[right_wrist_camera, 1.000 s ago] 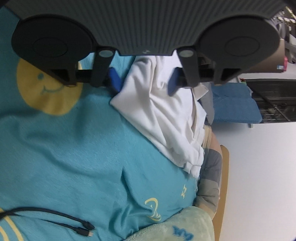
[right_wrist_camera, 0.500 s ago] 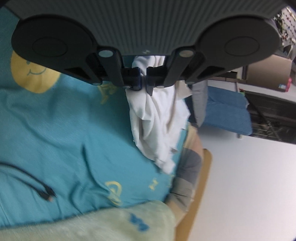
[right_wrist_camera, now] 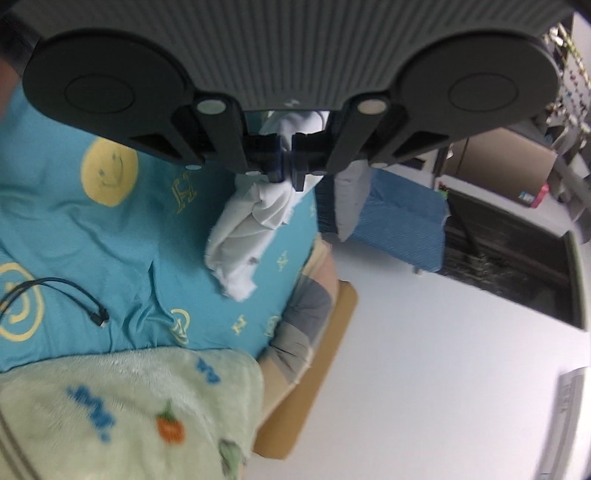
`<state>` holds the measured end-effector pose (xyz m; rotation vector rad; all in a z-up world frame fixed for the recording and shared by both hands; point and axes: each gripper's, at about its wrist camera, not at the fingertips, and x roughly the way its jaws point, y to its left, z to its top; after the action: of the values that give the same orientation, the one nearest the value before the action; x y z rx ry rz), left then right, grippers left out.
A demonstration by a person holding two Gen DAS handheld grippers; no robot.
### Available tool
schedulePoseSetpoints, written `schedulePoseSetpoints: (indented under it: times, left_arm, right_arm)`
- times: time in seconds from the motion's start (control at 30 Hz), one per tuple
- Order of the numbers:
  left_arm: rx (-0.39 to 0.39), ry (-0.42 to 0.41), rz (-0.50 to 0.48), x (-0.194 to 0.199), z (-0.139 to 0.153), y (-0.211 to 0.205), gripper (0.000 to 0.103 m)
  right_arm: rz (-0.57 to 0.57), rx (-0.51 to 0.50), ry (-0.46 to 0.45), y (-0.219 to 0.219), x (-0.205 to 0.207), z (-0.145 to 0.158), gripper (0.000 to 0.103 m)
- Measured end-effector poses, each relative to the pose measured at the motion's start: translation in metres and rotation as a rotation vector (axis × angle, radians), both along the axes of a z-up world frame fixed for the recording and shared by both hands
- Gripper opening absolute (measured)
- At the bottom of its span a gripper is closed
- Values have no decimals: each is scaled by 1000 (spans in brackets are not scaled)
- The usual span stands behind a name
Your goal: Fold clothes
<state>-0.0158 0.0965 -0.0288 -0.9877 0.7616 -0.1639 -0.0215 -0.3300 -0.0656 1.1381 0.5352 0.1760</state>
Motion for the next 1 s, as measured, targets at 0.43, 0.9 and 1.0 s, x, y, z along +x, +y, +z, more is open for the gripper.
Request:
schedulePoseSetpoints:
  times: [0.43,0.9,1.0]
  left_arm:
    - [-12,61,92,70,16,-26,9]
    - [232,130,-11,274,-64,-65,9]
    - [287,94,-50,278,-74,-70,10]
  right_arm:
    - [-101,11,0,-5,35,18,8]
    - [-56,-239,215,-3,258,-54,9]
    - [-14,-250,224,-4,271,-75,10]
